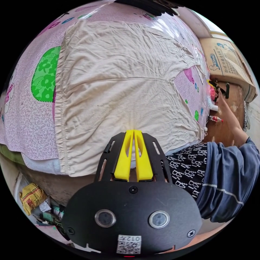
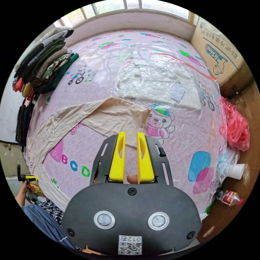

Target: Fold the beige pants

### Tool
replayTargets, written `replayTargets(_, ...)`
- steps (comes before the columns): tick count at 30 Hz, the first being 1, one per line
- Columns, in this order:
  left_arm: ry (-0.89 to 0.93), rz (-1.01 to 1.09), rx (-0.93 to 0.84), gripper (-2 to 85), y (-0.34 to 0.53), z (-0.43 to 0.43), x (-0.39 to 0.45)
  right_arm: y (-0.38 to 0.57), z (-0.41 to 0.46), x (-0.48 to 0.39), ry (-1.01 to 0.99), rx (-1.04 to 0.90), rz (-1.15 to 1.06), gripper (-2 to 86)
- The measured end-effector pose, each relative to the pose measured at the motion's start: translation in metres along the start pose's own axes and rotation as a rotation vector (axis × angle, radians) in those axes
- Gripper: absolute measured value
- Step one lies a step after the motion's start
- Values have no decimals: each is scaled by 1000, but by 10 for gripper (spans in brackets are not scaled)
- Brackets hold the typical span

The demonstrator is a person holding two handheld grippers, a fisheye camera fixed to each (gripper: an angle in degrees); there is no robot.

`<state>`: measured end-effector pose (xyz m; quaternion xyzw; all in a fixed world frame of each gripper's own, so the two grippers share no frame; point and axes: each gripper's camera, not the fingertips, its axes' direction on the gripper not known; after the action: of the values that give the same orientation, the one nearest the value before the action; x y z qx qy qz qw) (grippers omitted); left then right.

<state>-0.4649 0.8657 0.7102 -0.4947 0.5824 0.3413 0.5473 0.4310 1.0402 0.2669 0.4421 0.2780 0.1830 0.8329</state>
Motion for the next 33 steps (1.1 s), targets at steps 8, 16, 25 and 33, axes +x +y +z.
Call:
replayTargets(8,41,-16,-51,4,-20,-14,5,-86,46,30,-62,-53,149,71)
replayTargets(16,43,10,-77,4,-37,-24,22,-98,57,-18,-64,-114,1,4)
replayTargets(25,89,-39,-31,4,-42,-30,44,-105,-109,-174,-185,286,-520,1)
replayTargets(33,54,-37,-37,4,-49,-29,85,48,-1,-204,626,-27,-876,7)
